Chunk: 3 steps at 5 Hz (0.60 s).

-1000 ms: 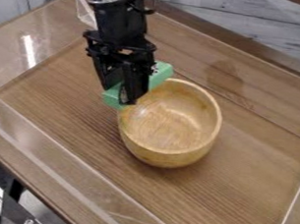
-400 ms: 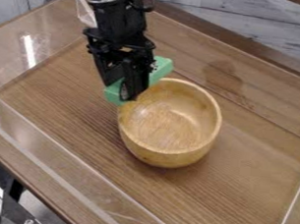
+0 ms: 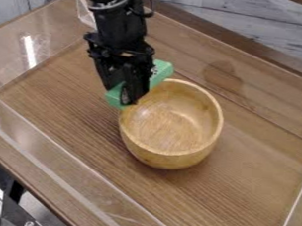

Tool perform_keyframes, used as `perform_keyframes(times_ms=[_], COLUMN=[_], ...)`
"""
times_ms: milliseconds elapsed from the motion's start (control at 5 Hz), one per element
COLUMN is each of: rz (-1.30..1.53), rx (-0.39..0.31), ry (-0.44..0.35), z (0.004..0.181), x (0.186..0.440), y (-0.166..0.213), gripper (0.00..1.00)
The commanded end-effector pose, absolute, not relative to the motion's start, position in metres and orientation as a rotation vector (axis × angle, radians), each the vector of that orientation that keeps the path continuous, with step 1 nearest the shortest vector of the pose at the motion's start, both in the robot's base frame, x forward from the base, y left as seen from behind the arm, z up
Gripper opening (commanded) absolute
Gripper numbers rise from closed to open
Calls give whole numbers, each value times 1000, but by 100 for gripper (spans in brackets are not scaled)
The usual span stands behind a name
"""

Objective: Remove the green block from inside the brown bowl and put it on the table

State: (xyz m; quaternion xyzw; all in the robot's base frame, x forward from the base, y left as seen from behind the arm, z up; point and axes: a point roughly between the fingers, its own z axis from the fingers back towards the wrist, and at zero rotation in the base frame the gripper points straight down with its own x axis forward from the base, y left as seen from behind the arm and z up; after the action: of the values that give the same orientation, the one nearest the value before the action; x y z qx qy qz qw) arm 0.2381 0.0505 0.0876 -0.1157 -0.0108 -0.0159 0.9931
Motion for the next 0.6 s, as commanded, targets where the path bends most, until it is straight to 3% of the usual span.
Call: perform_keyframes(times_ms=[0,400], rz=[-23,-44], rx=[-219,-208], ry=[-61,-55], z=[93,85], x=[243,236], y=[55,69], gripper=[0,0])
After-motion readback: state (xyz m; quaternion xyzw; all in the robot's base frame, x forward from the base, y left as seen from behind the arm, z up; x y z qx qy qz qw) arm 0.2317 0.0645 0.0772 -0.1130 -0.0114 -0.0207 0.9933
